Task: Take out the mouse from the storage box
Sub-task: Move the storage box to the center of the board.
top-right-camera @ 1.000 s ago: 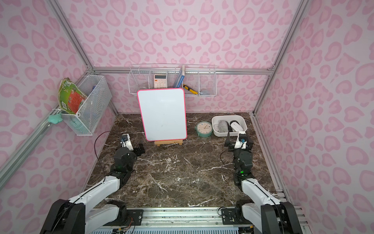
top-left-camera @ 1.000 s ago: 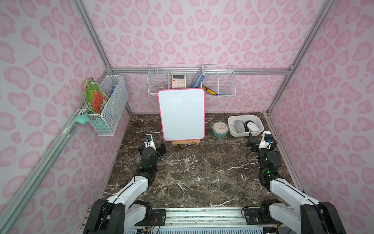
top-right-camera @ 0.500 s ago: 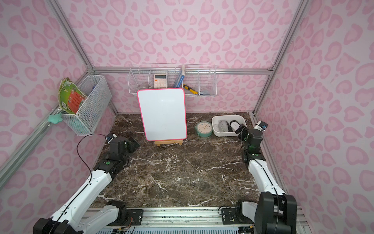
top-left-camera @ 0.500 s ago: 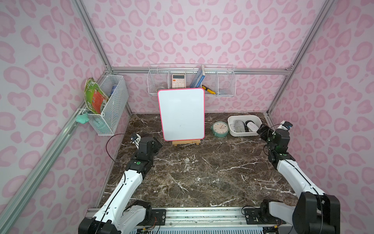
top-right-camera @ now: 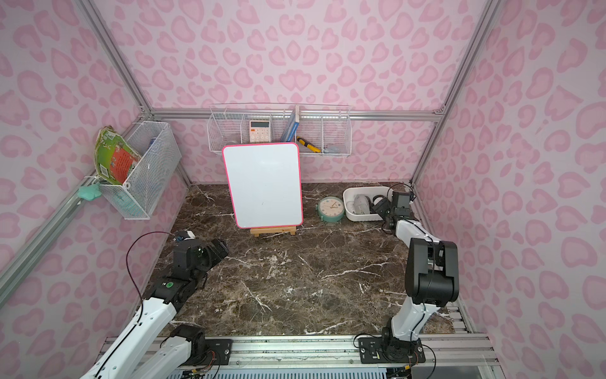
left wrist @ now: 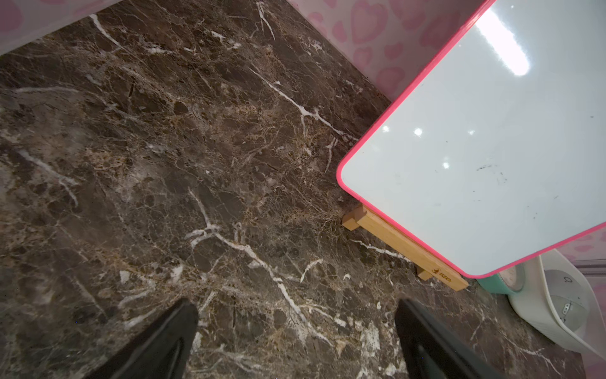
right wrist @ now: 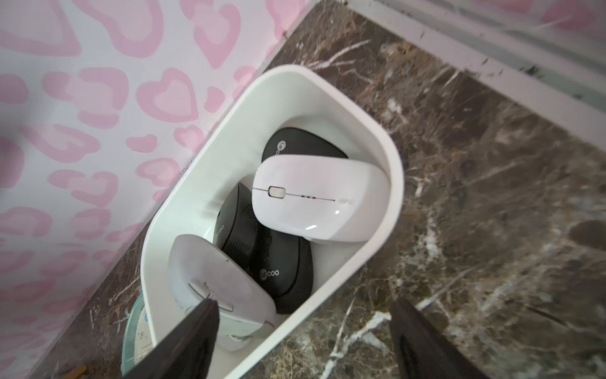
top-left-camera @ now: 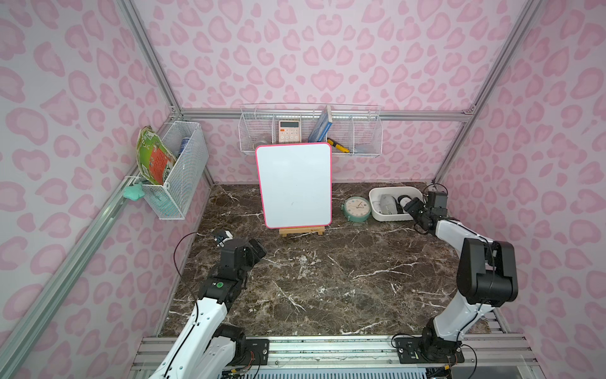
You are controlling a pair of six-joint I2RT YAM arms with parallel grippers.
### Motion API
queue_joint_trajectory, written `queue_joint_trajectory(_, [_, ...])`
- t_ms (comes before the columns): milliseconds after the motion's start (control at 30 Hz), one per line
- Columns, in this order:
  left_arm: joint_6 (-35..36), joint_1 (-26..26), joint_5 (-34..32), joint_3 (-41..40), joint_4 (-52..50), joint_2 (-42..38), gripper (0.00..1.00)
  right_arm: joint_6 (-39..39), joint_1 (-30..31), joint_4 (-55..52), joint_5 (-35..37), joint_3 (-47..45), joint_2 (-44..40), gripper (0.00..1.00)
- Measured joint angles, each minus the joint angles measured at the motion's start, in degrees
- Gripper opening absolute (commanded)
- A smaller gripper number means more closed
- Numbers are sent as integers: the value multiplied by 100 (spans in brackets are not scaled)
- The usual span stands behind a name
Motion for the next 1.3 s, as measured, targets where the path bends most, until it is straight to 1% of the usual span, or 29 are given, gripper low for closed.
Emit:
queue_joint_trajectory(133, [79, 0, 24, -37, 39, 46, 99, 144, 33, -125, -144, 236, 332, 72])
queue_joint_trajectory(533, [133, 0, 85, -74, 166, 98, 99, 313, 120, -269, -243, 553, 863, 47])
queue_joint_trajectory(600, [133, 0, 83, -74, 175, 109, 99, 385, 122, -321, -240, 592, 927, 42])
queue_joint_trajectory(667, [133, 0, 83, -74, 175, 129, 99, 402, 127, -310, -245, 623, 955, 33])
queue_joint_trajectory(733, [133, 0, 83, -74, 175, 138, 99, 420, 127, -273, -232, 627, 964, 26])
queue_joint_trajectory(800, [133, 0, 83, -70, 173, 144, 99, 437, 127, -262, -197, 579, 960, 21])
queue_joint_trajectory(967, [131, 0, 83, -61, 175, 146, 99, 575, 122, -240, -125, 229, 627, 13])
queue_joint_trajectory(1133, [129, 0, 118, -39, 175, 205, 99, 623, 24, -188, -81, -332, 144, 9])
queue_joint_trajectory(1300, [109, 0, 227, 35, 177, 345, 99, 603, -79, -317, 20, -885, -407, 7])
